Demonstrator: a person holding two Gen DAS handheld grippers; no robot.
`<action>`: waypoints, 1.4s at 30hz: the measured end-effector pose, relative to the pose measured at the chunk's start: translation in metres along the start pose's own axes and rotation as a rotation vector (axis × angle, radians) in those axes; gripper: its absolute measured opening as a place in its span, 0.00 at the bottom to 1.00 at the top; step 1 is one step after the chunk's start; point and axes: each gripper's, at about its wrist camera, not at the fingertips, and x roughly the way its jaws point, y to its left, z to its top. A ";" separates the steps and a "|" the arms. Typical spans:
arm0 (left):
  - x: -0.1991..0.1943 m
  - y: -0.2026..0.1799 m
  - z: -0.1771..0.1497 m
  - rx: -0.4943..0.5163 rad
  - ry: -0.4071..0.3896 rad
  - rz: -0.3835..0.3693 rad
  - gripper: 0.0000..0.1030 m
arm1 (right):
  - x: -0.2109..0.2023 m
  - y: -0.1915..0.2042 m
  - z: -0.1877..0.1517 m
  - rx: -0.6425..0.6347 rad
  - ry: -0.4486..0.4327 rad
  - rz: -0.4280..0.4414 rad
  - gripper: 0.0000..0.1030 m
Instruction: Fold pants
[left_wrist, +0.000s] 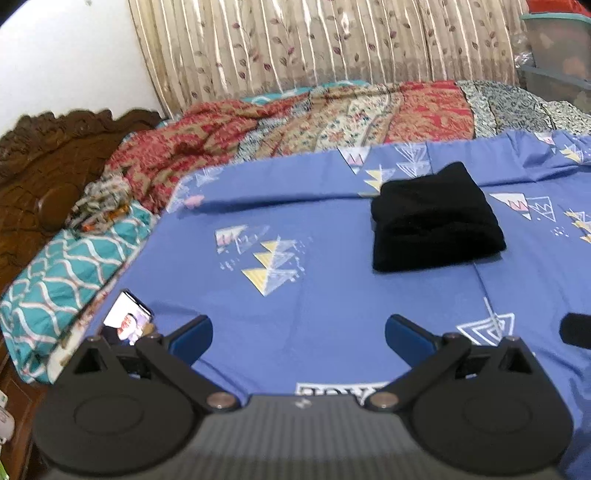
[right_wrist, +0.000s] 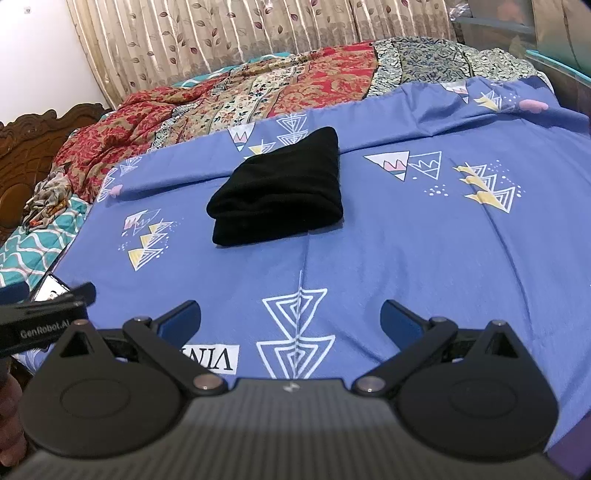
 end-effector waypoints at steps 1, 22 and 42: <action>0.001 0.000 -0.001 -0.005 0.013 -0.008 1.00 | 0.000 0.000 0.000 -0.001 0.002 -0.001 1.00; 0.011 -0.015 -0.016 0.021 0.089 -0.037 1.00 | 0.009 -0.009 -0.003 -0.005 0.034 -0.048 1.00; 0.008 -0.018 -0.012 0.008 0.084 -0.083 1.00 | 0.009 -0.013 -0.001 -0.004 0.034 -0.043 1.00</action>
